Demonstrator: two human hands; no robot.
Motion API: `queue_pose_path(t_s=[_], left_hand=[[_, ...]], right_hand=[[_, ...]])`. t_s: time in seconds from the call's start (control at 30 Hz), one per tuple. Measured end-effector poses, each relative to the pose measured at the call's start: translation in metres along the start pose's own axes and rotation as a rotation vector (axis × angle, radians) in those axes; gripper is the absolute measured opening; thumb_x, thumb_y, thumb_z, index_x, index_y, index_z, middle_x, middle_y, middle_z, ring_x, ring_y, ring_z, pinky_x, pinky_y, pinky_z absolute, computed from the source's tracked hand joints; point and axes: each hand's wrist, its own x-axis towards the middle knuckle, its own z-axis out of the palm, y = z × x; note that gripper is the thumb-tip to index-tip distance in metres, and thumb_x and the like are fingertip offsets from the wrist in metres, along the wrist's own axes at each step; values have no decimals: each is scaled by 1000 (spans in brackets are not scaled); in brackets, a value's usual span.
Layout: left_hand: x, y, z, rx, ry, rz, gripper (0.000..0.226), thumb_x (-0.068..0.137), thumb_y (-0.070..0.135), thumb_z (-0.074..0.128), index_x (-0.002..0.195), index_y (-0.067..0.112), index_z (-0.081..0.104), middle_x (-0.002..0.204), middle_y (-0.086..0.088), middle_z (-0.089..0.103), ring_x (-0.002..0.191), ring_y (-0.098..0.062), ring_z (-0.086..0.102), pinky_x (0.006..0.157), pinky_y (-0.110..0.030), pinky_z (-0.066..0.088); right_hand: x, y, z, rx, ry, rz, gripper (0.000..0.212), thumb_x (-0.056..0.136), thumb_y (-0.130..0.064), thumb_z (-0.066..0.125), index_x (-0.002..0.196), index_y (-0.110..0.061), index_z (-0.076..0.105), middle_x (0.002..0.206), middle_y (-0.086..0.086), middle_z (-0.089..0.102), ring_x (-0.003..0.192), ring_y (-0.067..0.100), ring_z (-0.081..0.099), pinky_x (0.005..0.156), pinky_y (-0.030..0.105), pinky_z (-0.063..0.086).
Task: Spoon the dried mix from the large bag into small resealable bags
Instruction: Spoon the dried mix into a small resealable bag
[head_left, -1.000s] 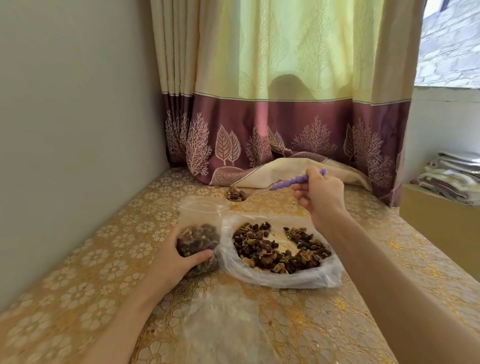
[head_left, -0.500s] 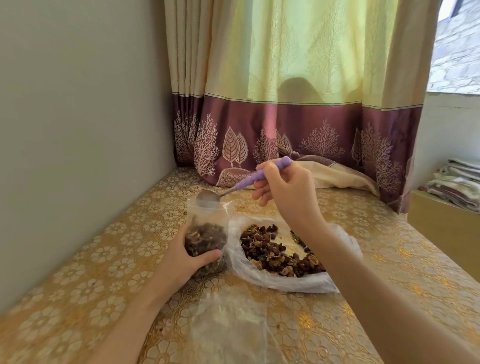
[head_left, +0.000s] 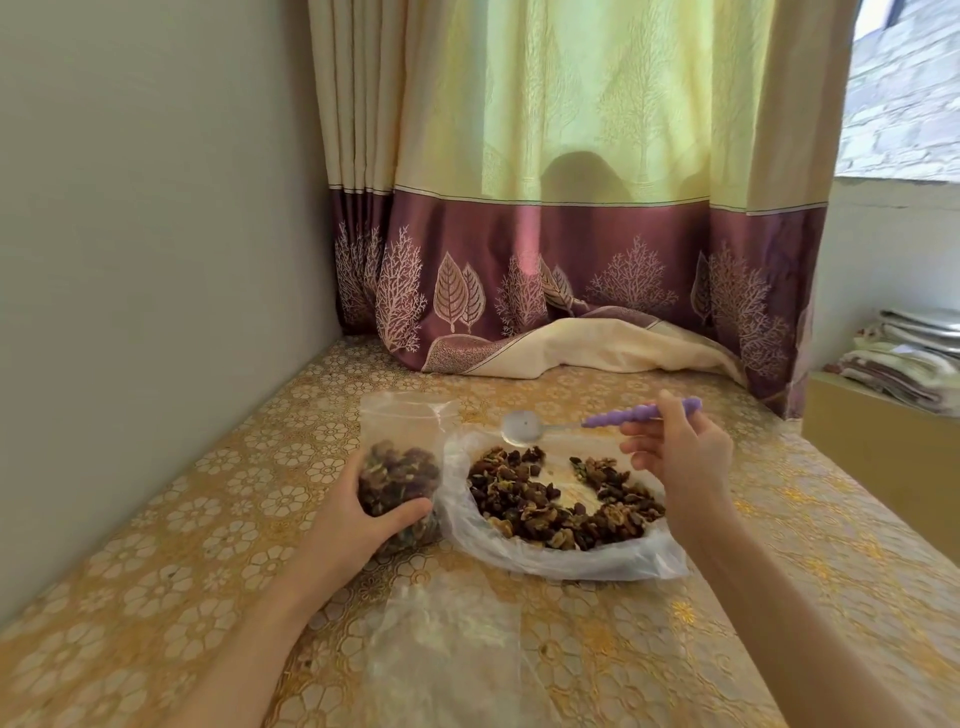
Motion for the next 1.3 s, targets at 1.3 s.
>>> queue_pose_path(t_s=[1.3], left_hand=[[-3, 5, 1, 3, -4, -12, 81, 50, 52, 73, 122, 40, 39, 105, 26, 50, 93, 10, 46, 72, -10, 35]], right_hand=[[-8, 26, -22, -125, 104, 90, 42, 100, -22, 44, 68, -4, 64, 51, -1, 67, 42, 5, 58, 43, 13, 47]])
